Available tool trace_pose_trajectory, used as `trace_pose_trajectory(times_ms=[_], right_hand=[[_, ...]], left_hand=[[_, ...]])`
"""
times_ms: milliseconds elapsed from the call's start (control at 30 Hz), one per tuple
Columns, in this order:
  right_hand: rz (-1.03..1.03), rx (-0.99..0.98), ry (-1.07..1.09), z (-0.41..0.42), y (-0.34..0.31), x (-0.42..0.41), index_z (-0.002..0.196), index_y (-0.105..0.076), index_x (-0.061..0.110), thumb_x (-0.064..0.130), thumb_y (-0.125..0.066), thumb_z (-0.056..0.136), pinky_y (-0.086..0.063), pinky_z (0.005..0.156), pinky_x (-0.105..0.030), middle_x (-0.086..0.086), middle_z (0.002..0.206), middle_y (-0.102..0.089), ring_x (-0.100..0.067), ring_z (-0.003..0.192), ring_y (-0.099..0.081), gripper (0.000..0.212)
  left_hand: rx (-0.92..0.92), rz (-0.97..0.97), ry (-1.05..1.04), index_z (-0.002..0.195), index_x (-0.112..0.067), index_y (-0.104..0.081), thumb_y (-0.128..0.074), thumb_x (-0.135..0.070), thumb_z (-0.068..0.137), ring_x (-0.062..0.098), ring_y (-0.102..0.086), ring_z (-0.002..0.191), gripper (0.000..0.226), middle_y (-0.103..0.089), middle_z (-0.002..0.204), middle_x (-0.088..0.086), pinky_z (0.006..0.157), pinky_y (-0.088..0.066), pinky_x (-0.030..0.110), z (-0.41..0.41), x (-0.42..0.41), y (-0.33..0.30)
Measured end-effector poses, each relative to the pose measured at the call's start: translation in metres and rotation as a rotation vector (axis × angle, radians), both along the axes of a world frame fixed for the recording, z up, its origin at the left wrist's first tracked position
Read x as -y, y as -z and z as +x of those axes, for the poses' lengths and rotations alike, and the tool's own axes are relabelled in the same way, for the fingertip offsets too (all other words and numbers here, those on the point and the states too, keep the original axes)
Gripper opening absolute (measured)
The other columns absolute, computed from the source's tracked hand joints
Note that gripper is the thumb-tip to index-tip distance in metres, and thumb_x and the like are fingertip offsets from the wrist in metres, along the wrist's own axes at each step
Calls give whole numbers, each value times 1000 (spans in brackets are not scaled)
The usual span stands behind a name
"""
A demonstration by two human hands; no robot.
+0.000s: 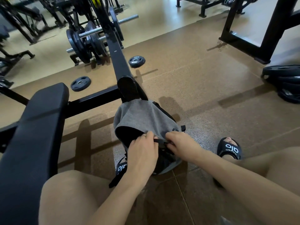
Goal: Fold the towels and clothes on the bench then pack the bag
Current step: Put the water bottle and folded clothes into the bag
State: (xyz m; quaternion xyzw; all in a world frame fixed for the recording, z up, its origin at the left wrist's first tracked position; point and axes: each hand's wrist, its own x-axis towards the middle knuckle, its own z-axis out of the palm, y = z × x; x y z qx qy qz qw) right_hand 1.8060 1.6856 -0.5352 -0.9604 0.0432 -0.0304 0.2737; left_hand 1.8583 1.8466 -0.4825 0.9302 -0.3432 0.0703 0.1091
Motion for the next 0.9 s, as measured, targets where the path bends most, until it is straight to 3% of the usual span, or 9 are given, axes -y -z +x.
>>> trace_pose_trajectory(times_ms=[200, 300, 433, 567, 667, 767, 900], right_hand=[[39, 21, 95, -15, -15, 13, 77, -42, 21, 18, -63, 86, -44, 62, -39, 5, 76, -49, -23, 71, -53, 22], [62, 15, 173, -18, -20, 19, 78, -46, 21, 18, -64, 87, -43, 62, -37, 5, 77, -52, -19, 69, -50, 21], [58, -79, 177, -18, -22, 15, 80, -49, 18, 20, -64, 89, -47, 62, -38, 2, 78, -59, -20, 71, -56, 17], [10, -135, 169, -9, -27, 14, 85, -46, 16, 18, -59, 87, -47, 63, -41, -1, 83, -55, -29, 77, -58, 13], [-123, 37, 102, 2, -36, -3, 112, -44, 19, 24, -58, 86, -42, 58, -38, 1, 105, -46, -30, 79, -57, 29], [-125, 265, 16, 17, -51, -28, 130, -45, 21, 31, -61, 86, -47, 52, -35, 2, 116, -45, -18, 75, -53, 48], [-219, 414, -124, 42, -54, -41, 114, -60, 17, 28, -61, 89, -45, 66, -33, -1, 103, -53, -18, 82, -51, 28]], left_hand=[[-253, -287, -242, 82, -23, -46, -43, -31, 106, 12, -54, 62, 26, -54, 77, -1, 52, -36, 29, 23, -25, -8], [-312, -369, -318, 75, -25, -43, -41, -32, 107, 16, -52, 60, 33, -53, 72, 2, 52, -34, 31, 33, -36, -11], [-369, -440, -374, 79, -13, -52, -44, -31, 106, 14, -54, 67, 33, -57, 76, 6, 57, -34, 31, 44, -44, -9], [-307, -426, -281, 76, -16, -46, -44, -32, 106, 15, -49, 60, 35, -50, 69, 4, 54, -34, 31, 37, -41, -11], [-202, -365, -186, 77, -16, -43, -45, -32, 105, 15, -44, 59, 32, -43, 69, -1, 54, -32, 30, 28, -35, -14], [-111, -327, -127, 82, -18, -46, -48, -30, 104, 12, -45, 65, 25, -45, 75, -5, 58, -35, 28, 25, -32, -17], [-71, -299, -88, 89, -20, -51, -49, -28, 104, 12, -48, 72, 17, -51, 84, -5, 64, -41, 27, 25, -29, -16]])
